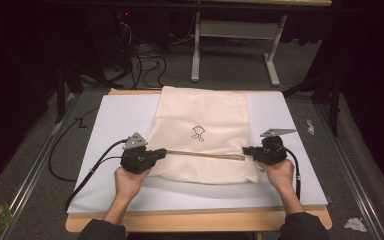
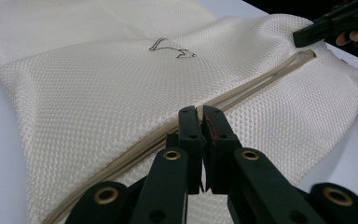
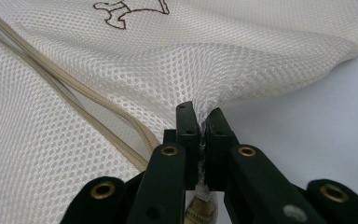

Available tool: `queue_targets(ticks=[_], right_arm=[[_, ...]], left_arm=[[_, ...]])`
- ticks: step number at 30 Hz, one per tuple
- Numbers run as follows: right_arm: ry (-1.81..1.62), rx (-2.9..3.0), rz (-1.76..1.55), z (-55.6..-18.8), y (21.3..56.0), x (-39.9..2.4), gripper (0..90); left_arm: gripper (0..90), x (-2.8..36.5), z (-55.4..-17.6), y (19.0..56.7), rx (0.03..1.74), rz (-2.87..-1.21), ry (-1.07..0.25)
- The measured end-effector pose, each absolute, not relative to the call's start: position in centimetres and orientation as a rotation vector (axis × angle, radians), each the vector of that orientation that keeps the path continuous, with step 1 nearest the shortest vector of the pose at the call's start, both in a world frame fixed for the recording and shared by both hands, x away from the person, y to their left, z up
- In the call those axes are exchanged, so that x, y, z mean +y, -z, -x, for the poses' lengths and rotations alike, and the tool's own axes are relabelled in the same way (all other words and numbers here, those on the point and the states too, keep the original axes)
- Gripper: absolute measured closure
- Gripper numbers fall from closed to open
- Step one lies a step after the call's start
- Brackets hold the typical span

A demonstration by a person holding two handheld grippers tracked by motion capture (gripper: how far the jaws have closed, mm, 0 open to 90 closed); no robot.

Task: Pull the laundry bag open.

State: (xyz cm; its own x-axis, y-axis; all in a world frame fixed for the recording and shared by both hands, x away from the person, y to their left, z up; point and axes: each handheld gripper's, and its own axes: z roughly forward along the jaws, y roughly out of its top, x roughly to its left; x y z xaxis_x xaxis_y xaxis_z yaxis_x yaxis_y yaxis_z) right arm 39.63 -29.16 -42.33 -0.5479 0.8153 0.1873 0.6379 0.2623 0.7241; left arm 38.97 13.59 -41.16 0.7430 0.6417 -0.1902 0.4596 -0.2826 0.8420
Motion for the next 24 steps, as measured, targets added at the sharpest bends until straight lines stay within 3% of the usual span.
queue_targets(ticks=[24], right_arm=[[-1.094,2.292,-1.312,-39.9,42.5,-28.6,88.6]], left_arm=[[87.4,15.1,-38.3,40.7,0.880,-1.948,-0.266]])
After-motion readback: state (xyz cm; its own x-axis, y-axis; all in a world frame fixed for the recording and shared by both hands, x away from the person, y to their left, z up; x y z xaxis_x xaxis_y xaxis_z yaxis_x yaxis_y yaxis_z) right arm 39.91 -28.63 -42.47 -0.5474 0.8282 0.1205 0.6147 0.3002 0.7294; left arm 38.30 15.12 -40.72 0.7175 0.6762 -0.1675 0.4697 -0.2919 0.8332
